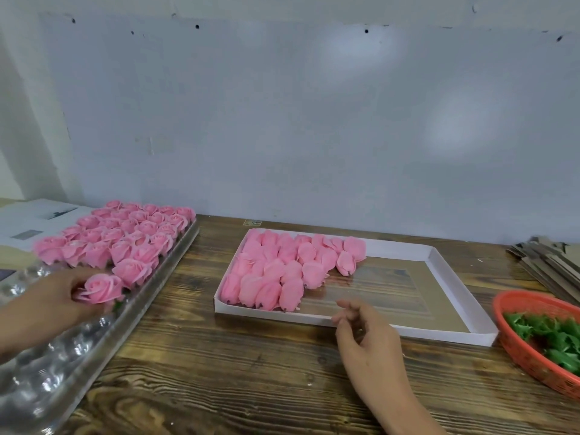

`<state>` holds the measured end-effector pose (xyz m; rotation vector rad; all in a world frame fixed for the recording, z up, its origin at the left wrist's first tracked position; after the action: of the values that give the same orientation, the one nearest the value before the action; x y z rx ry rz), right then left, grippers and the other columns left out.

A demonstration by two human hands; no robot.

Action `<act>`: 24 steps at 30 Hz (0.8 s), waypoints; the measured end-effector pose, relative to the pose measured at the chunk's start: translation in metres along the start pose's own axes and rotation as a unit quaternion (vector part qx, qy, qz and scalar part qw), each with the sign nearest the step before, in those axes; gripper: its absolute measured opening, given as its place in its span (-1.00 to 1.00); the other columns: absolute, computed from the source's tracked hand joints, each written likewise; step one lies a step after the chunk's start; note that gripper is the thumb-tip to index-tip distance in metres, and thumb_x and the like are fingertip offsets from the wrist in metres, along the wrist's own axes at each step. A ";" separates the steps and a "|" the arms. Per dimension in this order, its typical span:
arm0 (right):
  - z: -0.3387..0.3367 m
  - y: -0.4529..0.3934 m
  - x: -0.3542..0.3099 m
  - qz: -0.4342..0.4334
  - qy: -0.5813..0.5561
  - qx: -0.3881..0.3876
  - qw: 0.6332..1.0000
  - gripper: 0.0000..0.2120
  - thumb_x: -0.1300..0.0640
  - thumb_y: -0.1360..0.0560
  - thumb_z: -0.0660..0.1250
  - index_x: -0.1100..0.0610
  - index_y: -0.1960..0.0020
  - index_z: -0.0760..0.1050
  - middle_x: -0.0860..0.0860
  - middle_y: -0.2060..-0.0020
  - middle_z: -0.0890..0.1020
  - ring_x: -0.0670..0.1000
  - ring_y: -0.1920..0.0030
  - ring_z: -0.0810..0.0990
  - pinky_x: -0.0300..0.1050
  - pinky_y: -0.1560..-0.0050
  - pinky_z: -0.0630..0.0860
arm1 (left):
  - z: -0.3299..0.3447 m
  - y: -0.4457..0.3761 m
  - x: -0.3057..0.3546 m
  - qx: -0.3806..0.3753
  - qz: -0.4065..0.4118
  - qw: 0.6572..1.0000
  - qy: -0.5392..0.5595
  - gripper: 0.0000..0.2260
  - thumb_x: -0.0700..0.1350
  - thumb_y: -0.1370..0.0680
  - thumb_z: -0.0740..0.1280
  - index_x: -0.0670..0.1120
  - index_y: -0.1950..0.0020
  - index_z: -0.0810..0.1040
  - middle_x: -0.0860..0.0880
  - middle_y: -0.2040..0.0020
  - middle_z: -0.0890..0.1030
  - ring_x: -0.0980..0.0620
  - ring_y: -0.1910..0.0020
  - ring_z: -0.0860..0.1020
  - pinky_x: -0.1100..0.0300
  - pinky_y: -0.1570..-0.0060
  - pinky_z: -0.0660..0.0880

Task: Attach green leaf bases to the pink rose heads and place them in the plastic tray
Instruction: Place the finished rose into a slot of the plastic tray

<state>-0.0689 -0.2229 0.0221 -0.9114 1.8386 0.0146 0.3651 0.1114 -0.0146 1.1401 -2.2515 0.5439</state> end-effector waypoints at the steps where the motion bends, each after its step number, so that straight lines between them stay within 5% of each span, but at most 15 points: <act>1: 0.000 0.000 0.000 0.001 0.003 -0.001 1.000 -0.67 0.25 -0.53 0.31 -0.20 -0.06 0.46 -0.38 0.15 0.61 -0.28 0.10 0.59 -0.54 0.09 0.40 | 0.004 -0.006 -0.010 0.006 -0.004 1.000 0.009 -0.54 0.34 -0.13 0.59 0.30 0.03 0.64 0.20 0.17 0.65 0.14 0.21 0.58 0.49 0.18 0.44; 5: 0.000 0.000 0.000 0.004 0.003 -0.002 1.000 -0.70 0.25 -0.54 0.31 -0.14 -0.10 0.50 -0.39 0.14 0.61 -0.26 0.09 0.58 -0.54 0.10 0.41 | 0.013 -0.020 -0.031 -0.011 0.011 1.000 0.011 -0.52 0.23 -0.18 0.63 0.26 -0.07 0.67 0.13 0.18 0.72 -0.12 0.34 0.66 0.15 0.47 0.59; 8: -0.002 0.000 -0.003 0.000 0.002 0.005 1.000 -0.65 0.27 -0.53 0.31 -0.21 -0.03 0.47 -0.39 0.13 0.61 -0.28 0.08 0.58 -0.55 0.11 0.38 | 0.013 -0.022 -0.015 -0.014 0.033 0.999 -0.022 -0.57 -0.03 -0.24 0.69 0.21 -0.04 0.69 0.05 0.14 0.75 -0.11 0.27 0.70 -0.11 0.23 0.63; 13: -0.003 0.001 -0.006 -0.003 0.002 0.007 1.000 -0.62 0.28 -0.52 0.31 -0.24 0.00 0.45 -0.39 0.12 0.61 -0.28 0.07 0.58 -0.54 0.10 0.40 | 0.006 -0.016 0.024 0.004 0.062 0.992 -0.109 -0.61 -0.04 -0.25 0.66 0.33 0.07 0.66 0.31 0.26 0.68 0.24 0.32 0.66 0.18 0.22 0.57; 19: -0.003 0.000 -0.005 0.003 -0.004 0.006 1.000 -0.62 0.26 -0.53 0.31 -0.26 0.00 0.44 -0.39 0.10 0.60 -0.24 0.11 0.59 -0.52 0.14 0.41 | 0.007 -0.023 0.019 0.013 0.079 0.987 -0.139 -0.62 -0.10 -0.15 0.72 0.19 0.16 0.69 0.22 0.32 0.62 0.10 0.32 0.59 0.14 0.24 0.47; 24: -0.002 0.001 -0.006 0.006 -0.007 0.000 1.000 -0.62 0.26 -0.53 0.30 -0.26 0.00 0.44 -0.38 0.11 0.60 -0.25 0.09 0.59 -0.52 0.13 0.41 | 0.014 -0.027 0.026 0.027 0.090 0.974 -0.207 -0.49 -0.11 -0.14 0.71 0.40 0.21 0.55 0.29 0.37 0.54 0.20 0.35 0.51 0.21 0.33 0.36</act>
<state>-0.0697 -0.2199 0.0274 -0.8984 1.8312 0.0269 0.3706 0.0728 -0.0059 1.1665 -2.7338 0.4721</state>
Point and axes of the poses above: each hand's wrist, its own y-axis away from the middle knuckle, its own z-axis out of the palm, x = y × z, the point moved 6 cm from there along -y, towards the middle knuckle
